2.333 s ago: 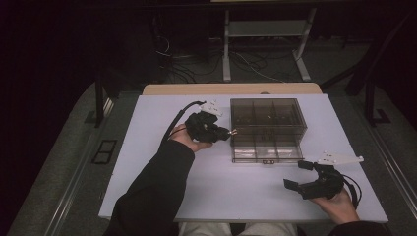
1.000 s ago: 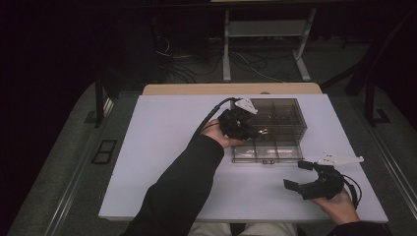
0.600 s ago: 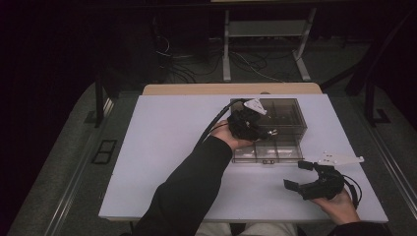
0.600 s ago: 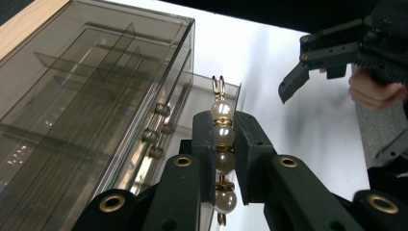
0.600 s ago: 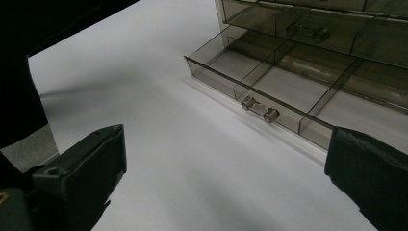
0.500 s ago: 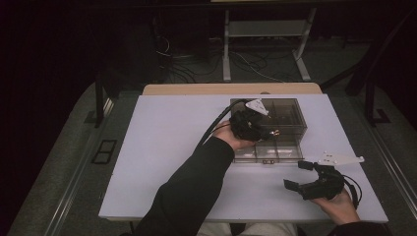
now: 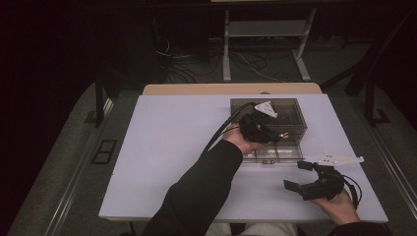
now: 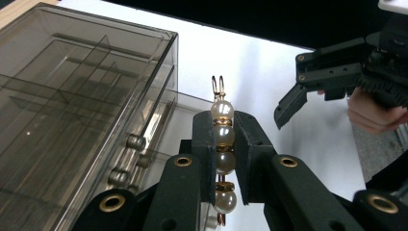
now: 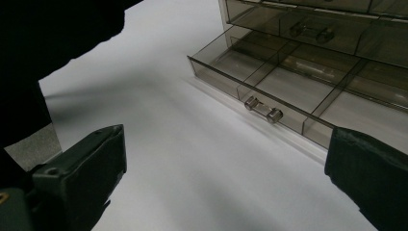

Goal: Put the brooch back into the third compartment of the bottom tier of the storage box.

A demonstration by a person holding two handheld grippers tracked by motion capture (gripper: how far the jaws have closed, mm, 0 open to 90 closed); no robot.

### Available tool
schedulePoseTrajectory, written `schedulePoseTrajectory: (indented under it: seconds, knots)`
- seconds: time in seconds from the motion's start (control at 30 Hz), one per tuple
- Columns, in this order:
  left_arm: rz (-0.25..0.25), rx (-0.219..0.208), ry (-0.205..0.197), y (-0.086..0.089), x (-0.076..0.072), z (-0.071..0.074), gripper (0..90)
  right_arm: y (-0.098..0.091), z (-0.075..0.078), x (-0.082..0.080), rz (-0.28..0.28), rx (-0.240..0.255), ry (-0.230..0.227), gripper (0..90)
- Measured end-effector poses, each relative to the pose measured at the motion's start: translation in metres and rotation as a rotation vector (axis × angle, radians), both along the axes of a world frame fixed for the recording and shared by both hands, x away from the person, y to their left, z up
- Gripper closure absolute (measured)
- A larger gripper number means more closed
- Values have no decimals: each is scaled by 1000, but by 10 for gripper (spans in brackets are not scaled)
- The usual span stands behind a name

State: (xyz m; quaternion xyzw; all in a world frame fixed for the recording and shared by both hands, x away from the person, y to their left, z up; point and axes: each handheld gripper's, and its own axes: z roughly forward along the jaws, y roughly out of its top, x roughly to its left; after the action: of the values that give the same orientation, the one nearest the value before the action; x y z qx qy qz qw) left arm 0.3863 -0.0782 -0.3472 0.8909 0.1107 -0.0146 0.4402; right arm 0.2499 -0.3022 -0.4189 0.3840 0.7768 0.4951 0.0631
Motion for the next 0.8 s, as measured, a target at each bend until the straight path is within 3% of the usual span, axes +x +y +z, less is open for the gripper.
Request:
schedulePoseTrajectory:
  seconds: [0.8]
  knots:
    - [-28, -8, 19, -28, 1, -21, 791, 0, 0, 0, 4, 1, 1, 4]
